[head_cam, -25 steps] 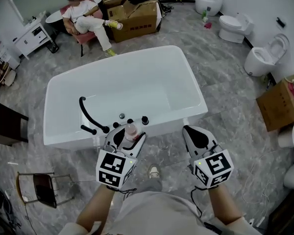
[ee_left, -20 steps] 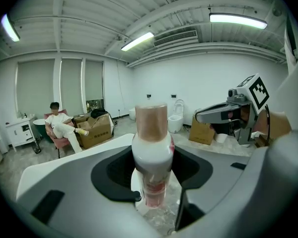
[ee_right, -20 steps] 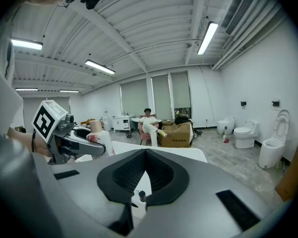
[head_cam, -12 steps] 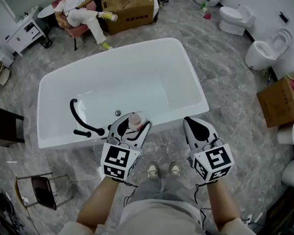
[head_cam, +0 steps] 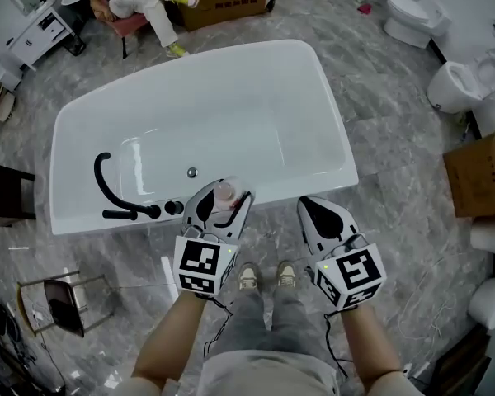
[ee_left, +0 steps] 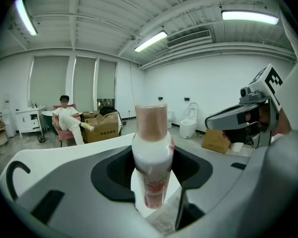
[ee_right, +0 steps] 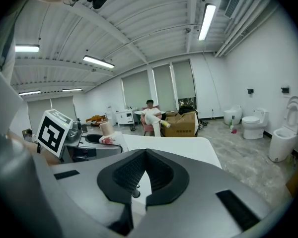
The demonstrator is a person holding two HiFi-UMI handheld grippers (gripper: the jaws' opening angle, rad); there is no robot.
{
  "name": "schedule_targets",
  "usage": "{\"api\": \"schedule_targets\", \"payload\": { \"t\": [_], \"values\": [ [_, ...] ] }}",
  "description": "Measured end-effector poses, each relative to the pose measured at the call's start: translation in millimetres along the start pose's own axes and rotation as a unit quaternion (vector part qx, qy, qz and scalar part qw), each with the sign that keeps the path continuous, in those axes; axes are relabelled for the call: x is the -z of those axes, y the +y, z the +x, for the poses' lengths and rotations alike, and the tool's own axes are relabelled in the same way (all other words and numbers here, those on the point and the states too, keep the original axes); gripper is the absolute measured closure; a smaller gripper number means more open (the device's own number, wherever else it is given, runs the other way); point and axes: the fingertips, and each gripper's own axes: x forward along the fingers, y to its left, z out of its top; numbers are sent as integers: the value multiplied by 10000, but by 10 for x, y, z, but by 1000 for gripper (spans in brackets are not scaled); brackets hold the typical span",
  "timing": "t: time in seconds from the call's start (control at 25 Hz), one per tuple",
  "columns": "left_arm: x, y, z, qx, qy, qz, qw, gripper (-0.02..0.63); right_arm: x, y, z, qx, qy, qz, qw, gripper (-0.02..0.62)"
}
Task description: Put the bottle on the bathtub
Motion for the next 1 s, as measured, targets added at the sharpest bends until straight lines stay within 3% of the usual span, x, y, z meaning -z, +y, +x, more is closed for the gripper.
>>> {"api": "schedule_targets", "payload": {
  "t": [0.56, 1.0],
  "values": [
    [969, 40, 951, -238, 429, -45, 9988, 379, 674, -582, 666, -240, 139, 156, 9995, 566],
    [1612, -23, 1294, -284, 563, 124, 9979, 379, 1298, -739, 923, -314, 476, 135, 9983, 566]
  ]
}}
